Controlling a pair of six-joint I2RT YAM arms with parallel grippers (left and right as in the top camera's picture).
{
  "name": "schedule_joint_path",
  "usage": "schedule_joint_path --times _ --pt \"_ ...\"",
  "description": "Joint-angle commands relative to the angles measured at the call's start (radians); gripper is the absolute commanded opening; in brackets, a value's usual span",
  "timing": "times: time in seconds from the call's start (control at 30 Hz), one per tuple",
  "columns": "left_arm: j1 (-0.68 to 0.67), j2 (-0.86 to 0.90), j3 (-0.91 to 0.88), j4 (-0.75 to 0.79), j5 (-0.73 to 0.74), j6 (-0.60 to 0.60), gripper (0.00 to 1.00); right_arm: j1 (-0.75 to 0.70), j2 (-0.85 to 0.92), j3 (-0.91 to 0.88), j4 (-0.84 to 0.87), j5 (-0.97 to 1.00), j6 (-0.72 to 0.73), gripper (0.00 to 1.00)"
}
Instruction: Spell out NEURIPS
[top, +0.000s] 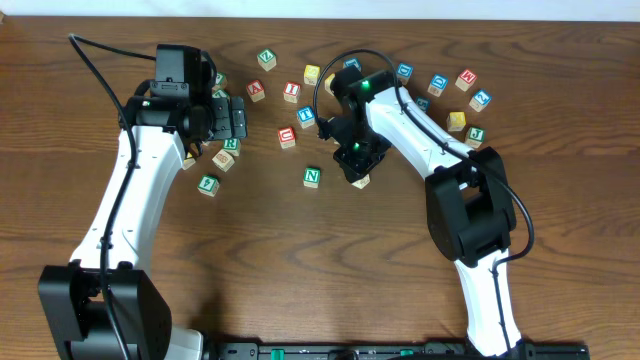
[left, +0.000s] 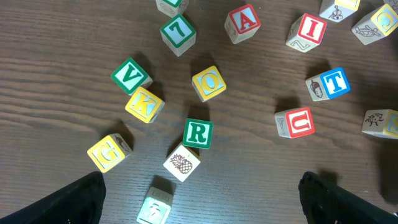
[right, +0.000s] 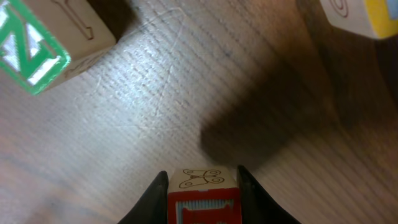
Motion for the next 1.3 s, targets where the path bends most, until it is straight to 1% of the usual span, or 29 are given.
schedule_joint_path --times 0.0,0.1,0.2,0.3,0.47,0.67,0.83,0.97,1.0,1.07,1.13,1.2,1.27 --pt "0.002 0.009 0.024 -0.003 -0.009 -0.005 0.98 0.002 0.009 -0.014 0.013 -0.009 -0.017 0.27" --pt "0.002 0.009 0.024 -0.003 -0.009 -0.005 0.98 0.002 0.009 -0.016 0.016 -0.009 -0.017 0.38" --pt "0.002 0.009 0.024 -0.003 -0.009 -0.005 0.98 0.002 0.009 -0.016 0.016 -0.01 -0.016 0.43" --pt "0.002 0.009 0.024 -0.003 -0.009 -0.005 0.98 0.002 0.009 -0.016 0.016 -0.01 -0.016 0.43" --pt "0.002 0.009 0.024 -0.003 -0.009 -0.006 0.98 0.002 0.007 -0.002 0.015 -0.045 -0.001 0.38" --pt "0.002 0.009 0.024 -0.003 -0.009 -0.005 0.98 -0.013 -0.026 0.101 -0.036 -0.047 0.093 0.37" --pt "0.002 0.009 0.024 -0.003 -0.009 -0.005 0.98 -0.048 -0.094 0.207 -0.14 -0.046 0.228 0.37" --pt "0.002 0.009 0.024 -0.003 -0.009 -0.006 0.98 -0.08 -0.144 0.211 -0.215 -0.028 0.348 0.31" --pt "0.002 0.009 0.024 -0.003 -0.009 -0.005 0.98 -0.087 -0.146 0.211 -0.238 -0.028 0.366 0.27" --pt "0.002 0.009 0.024 -0.003 -0.009 -0.005 0.98 -0.093 -0.144 0.198 -0.27 -0.028 0.392 0.16" --pt "0.002 0.009 0.024 -0.003 -0.009 -0.005 0.98 -0.092 -0.142 0.165 -0.276 -0.028 0.401 0.11" --pt "0.002 0.009 0.024 -0.003 -0.009 -0.005 0.98 -0.088 -0.142 0.114 -0.263 -0.027 0.421 0.09" --pt "0.002 0.009 0.024 -0.003 -0.009 -0.005 0.98 -0.082 -0.142 0.056 -0.238 -0.014 0.454 0.05"
